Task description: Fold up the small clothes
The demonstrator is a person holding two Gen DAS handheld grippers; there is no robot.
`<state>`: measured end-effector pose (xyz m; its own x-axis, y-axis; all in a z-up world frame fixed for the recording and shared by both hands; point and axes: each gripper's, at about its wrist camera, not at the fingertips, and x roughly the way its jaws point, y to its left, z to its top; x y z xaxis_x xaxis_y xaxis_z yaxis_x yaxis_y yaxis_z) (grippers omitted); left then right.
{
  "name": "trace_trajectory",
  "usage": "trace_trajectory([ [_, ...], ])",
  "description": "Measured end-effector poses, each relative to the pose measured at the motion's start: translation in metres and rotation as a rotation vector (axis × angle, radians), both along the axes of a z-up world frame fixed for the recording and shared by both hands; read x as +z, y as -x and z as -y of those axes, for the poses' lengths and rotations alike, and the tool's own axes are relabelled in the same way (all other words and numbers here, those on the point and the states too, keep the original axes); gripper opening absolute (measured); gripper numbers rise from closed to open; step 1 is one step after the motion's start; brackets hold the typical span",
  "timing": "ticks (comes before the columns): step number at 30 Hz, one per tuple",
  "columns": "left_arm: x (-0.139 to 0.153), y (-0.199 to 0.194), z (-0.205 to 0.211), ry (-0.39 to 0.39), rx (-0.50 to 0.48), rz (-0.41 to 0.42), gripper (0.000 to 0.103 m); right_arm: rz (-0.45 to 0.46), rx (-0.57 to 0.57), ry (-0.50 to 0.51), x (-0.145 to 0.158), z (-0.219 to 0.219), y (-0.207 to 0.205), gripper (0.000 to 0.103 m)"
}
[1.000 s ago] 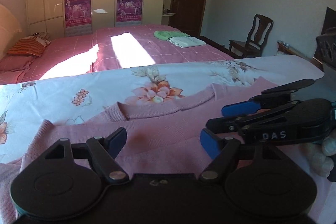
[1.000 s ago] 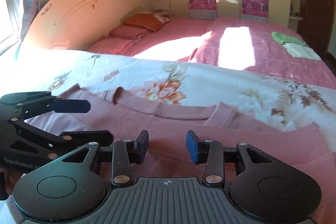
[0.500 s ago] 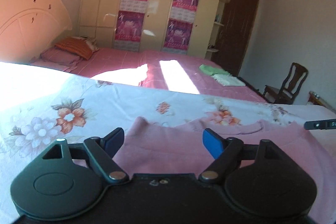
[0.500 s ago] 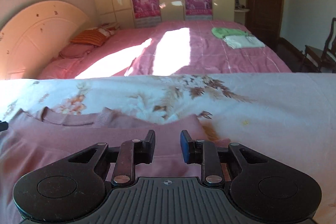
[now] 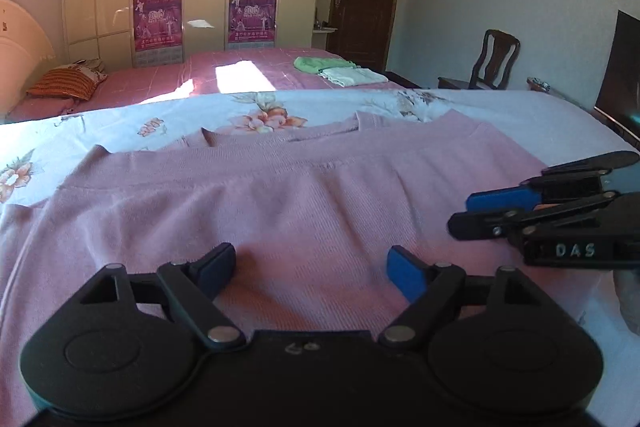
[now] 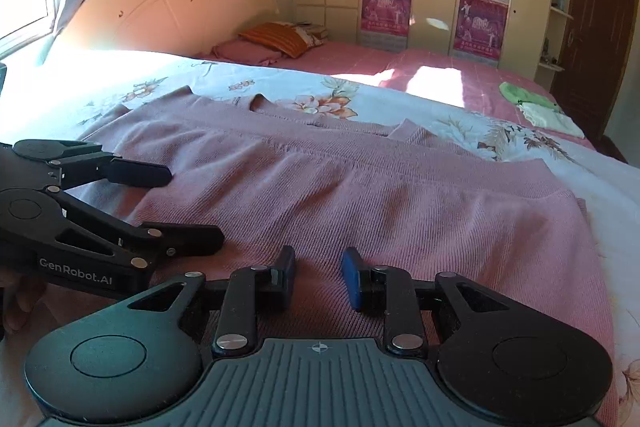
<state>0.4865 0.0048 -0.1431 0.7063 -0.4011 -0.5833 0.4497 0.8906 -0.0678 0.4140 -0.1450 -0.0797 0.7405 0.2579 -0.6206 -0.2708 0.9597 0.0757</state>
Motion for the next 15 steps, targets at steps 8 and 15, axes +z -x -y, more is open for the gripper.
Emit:
trace_trajectory([
  [8,-0.01,-0.018,-0.067,-0.018,0.137,-0.04,0.083,-0.071,-0.143,0.032,-0.012,0.074,0.001,0.026],
  [15,-0.004,-0.005,-0.087,-0.051,0.185,-0.034,0.083,-0.062,-0.313,0.059,-0.001,0.108,0.016,0.026],
])
